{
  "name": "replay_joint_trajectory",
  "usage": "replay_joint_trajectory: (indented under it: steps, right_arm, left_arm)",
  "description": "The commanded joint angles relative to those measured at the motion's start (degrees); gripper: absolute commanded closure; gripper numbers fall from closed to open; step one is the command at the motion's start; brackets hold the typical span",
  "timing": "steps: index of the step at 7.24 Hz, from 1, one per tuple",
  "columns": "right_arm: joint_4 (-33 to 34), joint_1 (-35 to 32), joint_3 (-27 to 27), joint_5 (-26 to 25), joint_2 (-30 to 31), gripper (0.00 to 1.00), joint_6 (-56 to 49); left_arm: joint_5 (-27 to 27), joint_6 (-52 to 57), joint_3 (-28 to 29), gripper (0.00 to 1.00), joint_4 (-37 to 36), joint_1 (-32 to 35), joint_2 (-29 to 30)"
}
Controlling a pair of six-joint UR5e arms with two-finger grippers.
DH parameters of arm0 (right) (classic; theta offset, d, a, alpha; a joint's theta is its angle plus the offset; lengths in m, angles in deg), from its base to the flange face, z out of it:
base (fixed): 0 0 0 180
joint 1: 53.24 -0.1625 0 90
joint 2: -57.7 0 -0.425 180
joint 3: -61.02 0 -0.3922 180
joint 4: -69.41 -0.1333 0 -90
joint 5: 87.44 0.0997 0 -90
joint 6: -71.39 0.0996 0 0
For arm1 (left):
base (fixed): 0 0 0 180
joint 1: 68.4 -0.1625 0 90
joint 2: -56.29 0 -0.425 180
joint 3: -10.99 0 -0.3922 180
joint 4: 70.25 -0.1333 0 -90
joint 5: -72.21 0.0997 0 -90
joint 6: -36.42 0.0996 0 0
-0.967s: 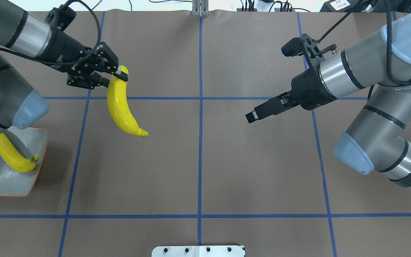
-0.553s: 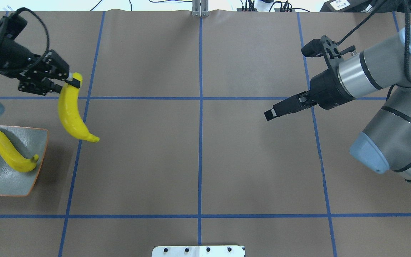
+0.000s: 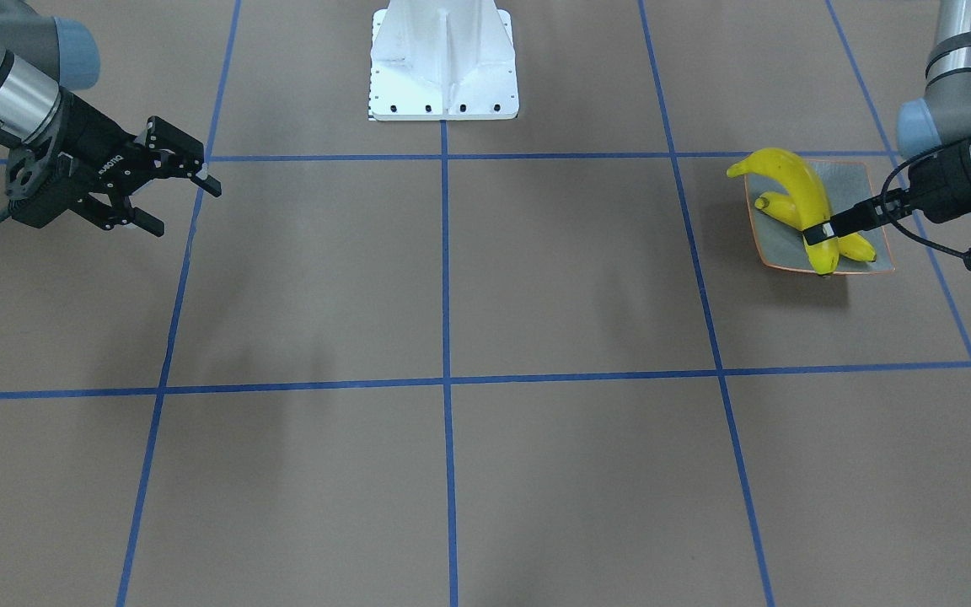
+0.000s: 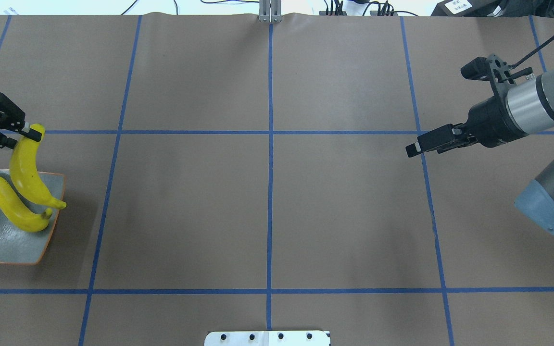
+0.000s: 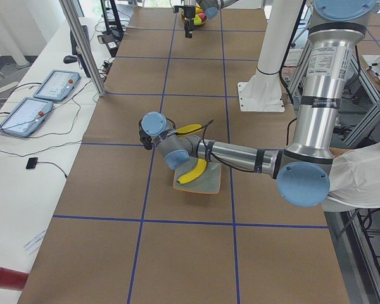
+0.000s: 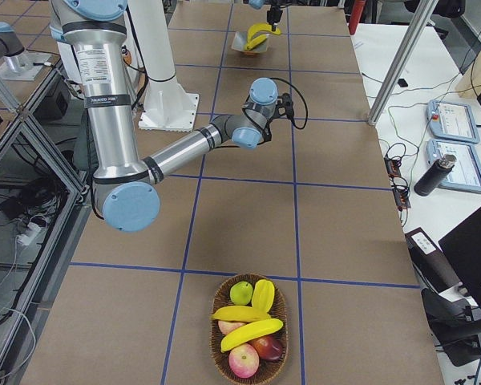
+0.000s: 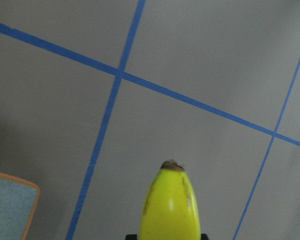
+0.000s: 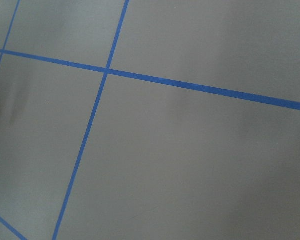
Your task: Transfer all bananas from basket to plate
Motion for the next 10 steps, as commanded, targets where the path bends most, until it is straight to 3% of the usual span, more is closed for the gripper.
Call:
replay_joint_trajectory:
  steps: [1,3,5,8,9,10]
  right_arm:
    - [-0.1,-0.6,0.2,0.2,1.0,0.0,0.0]
    - [-0.1,-0.7,1.8,0.3,2.0,0.0,0.0]
    - [-0.1,-0.7,1.8,0.2,2.1,0.0,0.0]
    - [-0.1,-0.7,1.7,0.2,2.2,0.0,0.0]
    - [-0.1,-0.8,1.8,0.3,2.2,0.0,0.0]
    - [-0.1,-0.8,1.8,0.3,2.2,0.0,0.0]
  left_arm:
    - [-0.1,-0.1,3.9,1.0,0.0,1.4,-0.8]
    - [-0.2,1.0,5.0,1.0,1.1,2.2,-1.7]
    - [-0.3,6.4,7.1,1.0,9.7,2.1,-5.9]
    - [0.0,6.5,7.8,0.99,10.7,1.7,-5.9]
    - [0.0,6.5,8.3,0.85,10.7,1.6,-5.8]
    - [0.1,6.6,8.6,0.58,10.7,1.6,-5.6]
